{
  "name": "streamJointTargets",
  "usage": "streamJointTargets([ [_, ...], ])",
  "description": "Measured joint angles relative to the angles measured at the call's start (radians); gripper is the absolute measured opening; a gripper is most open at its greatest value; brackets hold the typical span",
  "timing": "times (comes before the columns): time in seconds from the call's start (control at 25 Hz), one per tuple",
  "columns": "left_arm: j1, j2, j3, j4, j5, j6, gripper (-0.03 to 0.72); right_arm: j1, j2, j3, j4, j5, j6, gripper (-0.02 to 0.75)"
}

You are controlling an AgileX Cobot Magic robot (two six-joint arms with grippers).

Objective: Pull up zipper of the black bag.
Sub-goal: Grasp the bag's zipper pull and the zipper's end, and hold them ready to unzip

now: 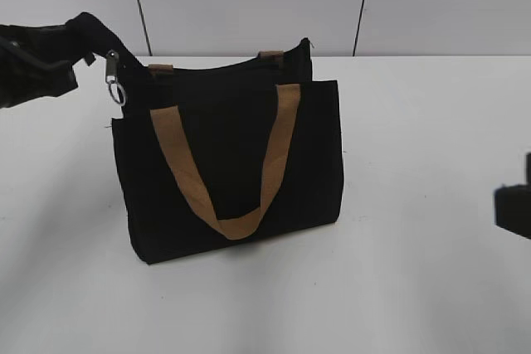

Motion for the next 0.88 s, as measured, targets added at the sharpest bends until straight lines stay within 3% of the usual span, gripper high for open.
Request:
streamJointTargets([
  [0.4,-0.001,0.0,0.0,0.0,0.004,-0.013,0.001,0.168,0.426,-0.006,0.531,-0.107,-0.628,0.422],
  [0.88,-0.001,0.0,0.0,0.0,0.005,-0.013,0.001,0.447,0.873,-0.304,0.592,-0.221,-0.79,0.422],
])
